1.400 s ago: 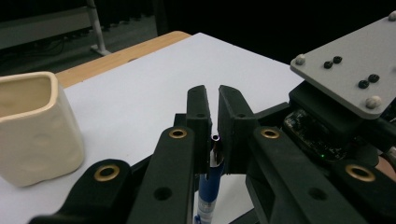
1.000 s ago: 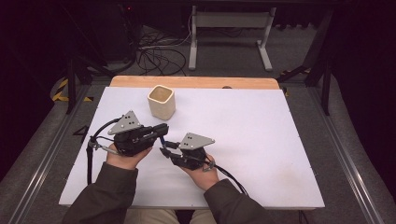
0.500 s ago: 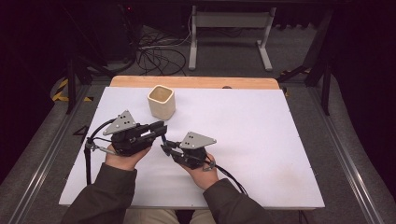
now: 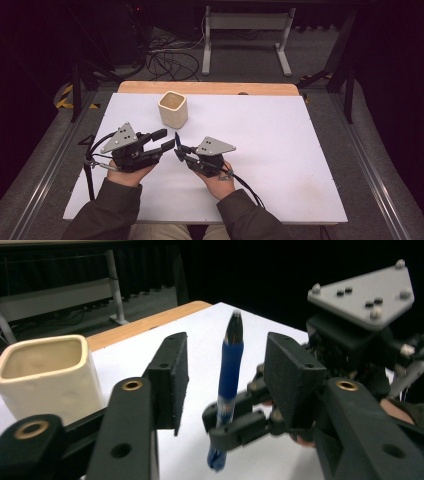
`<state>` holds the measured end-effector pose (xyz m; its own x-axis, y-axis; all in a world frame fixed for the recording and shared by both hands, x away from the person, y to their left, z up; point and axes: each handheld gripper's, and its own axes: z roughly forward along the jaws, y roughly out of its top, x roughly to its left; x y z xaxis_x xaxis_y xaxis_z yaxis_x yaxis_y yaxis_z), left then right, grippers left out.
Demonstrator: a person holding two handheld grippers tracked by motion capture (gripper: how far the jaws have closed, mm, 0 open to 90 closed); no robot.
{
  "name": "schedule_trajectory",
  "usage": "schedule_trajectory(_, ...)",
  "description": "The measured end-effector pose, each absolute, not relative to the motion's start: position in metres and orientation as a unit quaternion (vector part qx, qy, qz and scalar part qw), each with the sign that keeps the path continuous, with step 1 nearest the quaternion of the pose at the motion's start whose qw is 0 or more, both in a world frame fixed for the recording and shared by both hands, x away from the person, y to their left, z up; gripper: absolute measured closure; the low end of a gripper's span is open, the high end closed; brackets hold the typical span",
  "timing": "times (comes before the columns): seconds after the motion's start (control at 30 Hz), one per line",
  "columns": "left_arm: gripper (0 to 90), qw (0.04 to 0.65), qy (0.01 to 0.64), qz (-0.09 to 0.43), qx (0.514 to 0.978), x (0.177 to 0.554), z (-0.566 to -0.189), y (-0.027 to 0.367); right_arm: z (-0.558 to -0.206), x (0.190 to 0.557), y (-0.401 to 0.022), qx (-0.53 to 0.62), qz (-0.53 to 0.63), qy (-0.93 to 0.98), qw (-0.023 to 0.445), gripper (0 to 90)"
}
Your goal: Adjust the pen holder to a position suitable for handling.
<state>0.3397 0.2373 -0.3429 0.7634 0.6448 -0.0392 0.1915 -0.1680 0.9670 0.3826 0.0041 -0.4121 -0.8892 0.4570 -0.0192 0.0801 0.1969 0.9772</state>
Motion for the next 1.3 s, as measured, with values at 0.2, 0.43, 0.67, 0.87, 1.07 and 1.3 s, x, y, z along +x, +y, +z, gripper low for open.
schedule_trajectory(0.2,48.4,0.575,0.286,0.200,0.740,0.338,-0.348,0.244,-0.408,0.385,0.001,0.181,0.613,0.753,0.159,79.8)
schedule_trajectory(0.43,45.8,0.578,0.282,0.201,0.739,0.336,-0.354,0.251,-0.405,0.388,-0.001,0.185,0.615,0.748,0.166,79.8)
schedule_trajectory(0.67,39.2,0.579,0.284,0.201,0.737,0.335,-0.357,0.254,-0.395,0.391,-0.005,0.190,0.623,0.738,0.176,79.7)
schedule_trajectory(0.87,32.9,0.579,0.290,0.214,0.732,0.335,-0.357,0.256,-0.388,0.393,-0.008,0.191,0.627,0.733,0.181,79.7)
schedule_trajectory(1.07,28.4,0.577,0.295,0.216,0.730,0.336,-0.359,0.259,-0.381,0.397,-0.008,0.192,0.631,0.728,0.185,79.7)
schedule_trajectory(1.3,25.8,0.575,0.301,0.220,0.729,0.337,-0.361,0.263,-0.375,0.404,-0.005,0.192,0.632,0.727,0.188,79.7)
